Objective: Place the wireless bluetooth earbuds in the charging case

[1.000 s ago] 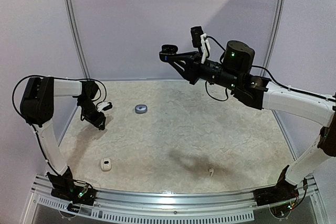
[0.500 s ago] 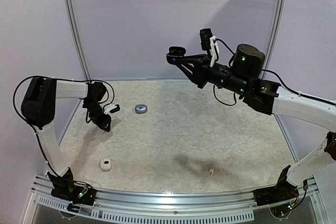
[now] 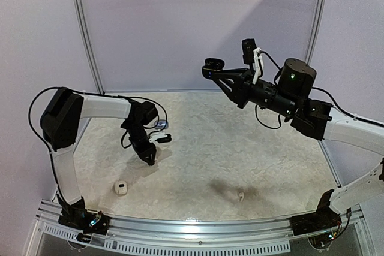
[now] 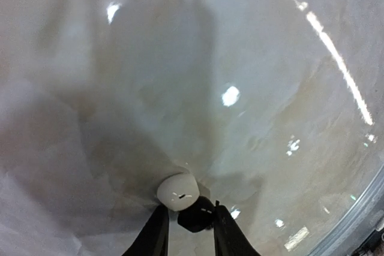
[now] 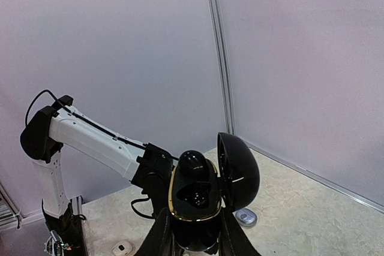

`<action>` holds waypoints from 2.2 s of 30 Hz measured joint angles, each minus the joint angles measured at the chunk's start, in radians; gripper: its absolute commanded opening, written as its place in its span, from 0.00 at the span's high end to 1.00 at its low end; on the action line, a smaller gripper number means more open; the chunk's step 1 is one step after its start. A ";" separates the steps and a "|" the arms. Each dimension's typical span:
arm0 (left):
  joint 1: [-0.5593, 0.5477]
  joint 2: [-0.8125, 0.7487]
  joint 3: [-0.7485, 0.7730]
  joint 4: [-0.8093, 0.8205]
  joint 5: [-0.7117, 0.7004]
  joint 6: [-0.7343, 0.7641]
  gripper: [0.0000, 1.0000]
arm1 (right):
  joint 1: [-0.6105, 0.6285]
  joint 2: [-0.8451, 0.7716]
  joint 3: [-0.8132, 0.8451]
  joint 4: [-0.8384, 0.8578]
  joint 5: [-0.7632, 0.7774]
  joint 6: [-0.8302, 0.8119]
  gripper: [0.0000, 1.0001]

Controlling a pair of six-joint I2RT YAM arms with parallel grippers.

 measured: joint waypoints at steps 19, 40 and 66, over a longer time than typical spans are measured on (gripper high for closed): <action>-0.254 0.154 0.212 0.045 0.115 -0.121 0.52 | 0.011 -0.113 -0.060 -0.048 0.033 -0.005 1.00; -0.146 0.033 0.204 -0.127 0.134 0.529 0.28 | 0.011 -0.043 -0.042 -0.048 0.010 -0.012 1.00; -0.204 0.116 0.194 -0.081 0.121 0.812 0.53 | 0.011 -0.033 -0.021 -0.062 -0.023 -0.007 1.00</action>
